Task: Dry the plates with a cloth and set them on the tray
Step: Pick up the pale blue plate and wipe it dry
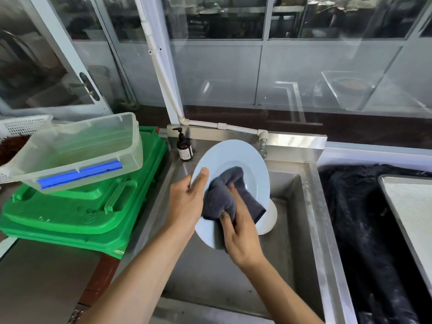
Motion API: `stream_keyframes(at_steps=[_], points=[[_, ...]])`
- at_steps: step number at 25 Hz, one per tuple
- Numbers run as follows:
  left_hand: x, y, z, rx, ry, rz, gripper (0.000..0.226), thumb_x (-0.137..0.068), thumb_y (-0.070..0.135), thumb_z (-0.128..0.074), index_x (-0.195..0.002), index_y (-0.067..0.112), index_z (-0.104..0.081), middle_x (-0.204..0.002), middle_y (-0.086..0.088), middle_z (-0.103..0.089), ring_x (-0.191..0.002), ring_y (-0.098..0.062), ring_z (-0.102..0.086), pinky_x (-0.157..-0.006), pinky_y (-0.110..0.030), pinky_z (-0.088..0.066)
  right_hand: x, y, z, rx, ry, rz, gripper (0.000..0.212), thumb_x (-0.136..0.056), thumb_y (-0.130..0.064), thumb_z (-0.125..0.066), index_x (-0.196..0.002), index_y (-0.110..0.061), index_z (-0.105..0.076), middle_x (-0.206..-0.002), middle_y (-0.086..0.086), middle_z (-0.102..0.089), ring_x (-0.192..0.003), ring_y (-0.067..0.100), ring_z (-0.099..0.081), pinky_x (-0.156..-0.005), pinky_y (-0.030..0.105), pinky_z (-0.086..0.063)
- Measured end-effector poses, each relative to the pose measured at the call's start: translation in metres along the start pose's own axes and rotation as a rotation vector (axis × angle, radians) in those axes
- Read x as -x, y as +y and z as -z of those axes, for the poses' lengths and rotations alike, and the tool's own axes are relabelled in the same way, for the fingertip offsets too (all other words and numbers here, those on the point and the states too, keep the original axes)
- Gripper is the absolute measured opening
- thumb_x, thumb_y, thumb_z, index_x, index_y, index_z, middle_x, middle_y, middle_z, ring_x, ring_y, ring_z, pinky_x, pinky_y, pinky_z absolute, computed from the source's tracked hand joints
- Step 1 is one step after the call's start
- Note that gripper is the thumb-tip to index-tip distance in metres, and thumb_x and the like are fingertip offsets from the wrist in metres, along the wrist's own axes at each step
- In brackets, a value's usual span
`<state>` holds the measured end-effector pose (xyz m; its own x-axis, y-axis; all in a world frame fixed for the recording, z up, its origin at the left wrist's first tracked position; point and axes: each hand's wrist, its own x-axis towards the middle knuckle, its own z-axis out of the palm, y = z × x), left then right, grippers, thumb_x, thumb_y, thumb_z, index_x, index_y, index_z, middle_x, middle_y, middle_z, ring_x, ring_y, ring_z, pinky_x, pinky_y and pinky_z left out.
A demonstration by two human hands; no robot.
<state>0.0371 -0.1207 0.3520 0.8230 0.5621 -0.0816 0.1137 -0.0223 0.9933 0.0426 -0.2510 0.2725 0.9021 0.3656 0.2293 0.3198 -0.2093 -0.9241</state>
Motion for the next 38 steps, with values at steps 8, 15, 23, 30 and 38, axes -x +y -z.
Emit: stream_keyframes(at_steps=[8, 15, 23, 30, 38], points=[[-0.004, 0.018, -0.008, 0.065, 0.061, -0.014, 0.040, -0.079, 0.060, -0.065, -0.091, 0.024, -0.077, -0.090, 0.001, -0.078, -0.093, -0.025, -0.073, -0.090, -0.053, -0.057, 0.029, 0.003, 0.004, 0.073, 0.062, 0.197, 0.058, -0.101, -0.023, -0.048, -0.154, -0.041, -0.035, -0.156, -0.024, -0.040, -0.149, 0.006, -0.034, -0.123, 0.024, -0.017], [0.019, 0.004, -0.019, 0.067, 0.003, -0.018, 0.023, -0.096, 0.039, -0.064, -0.087, 0.024, -0.077, -0.083, 0.002, -0.077, -0.078, -0.011, -0.070, -0.070, -0.031, -0.055, -0.020, -0.020, 0.007, -0.085, 0.243, 0.009, 0.057, -0.105, -0.026, -0.044, -0.158, -0.039, -0.025, -0.167, -0.018, -0.022, -0.154, 0.002, -0.018, -0.126, 0.038, -0.023], [0.011, 0.025, -0.015, 0.224, 0.093, -0.018, 0.023, -0.092, 0.042, -0.067, -0.077, 0.029, -0.078, -0.076, 0.004, -0.077, -0.067, -0.010, -0.071, -0.054, -0.027, -0.055, -0.084, -0.028, 0.072, 0.296, 0.322, 0.031, 0.053, -0.104, -0.015, -0.050, -0.156, -0.019, -0.040, -0.167, 0.001, -0.028, -0.156, 0.016, -0.020, -0.128, 0.043, -0.014], [-0.007, 0.029, -0.001, 0.250, 0.155, 0.004, 0.025, -0.093, 0.041, -0.069, -0.072, 0.030, -0.078, -0.078, 0.005, -0.077, -0.069, -0.010, -0.073, -0.055, -0.025, -0.055, -0.002, 0.002, 0.059, 0.100, 0.271, -0.211, 0.058, -0.104, -0.012, -0.049, -0.158, -0.029, -0.034, -0.165, -0.018, -0.027, -0.152, 0.004, -0.025, -0.123, 0.041, -0.029], [-0.002, 0.019, -0.010, 0.160, 0.135, -0.013, 0.025, -0.087, 0.051, -0.068, -0.082, 0.029, -0.078, -0.085, 0.012, -0.078, -0.081, -0.001, -0.073, -0.062, -0.013, -0.051, 0.032, -0.037, 0.008, -0.007, -0.046, 0.190, 0.060, -0.098, -0.019, -0.047, -0.155, -0.034, -0.036, -0.164, -0.013, -0.034, -0.153, 0.011, -0.028, -0.126, 0.037, -0.021]])
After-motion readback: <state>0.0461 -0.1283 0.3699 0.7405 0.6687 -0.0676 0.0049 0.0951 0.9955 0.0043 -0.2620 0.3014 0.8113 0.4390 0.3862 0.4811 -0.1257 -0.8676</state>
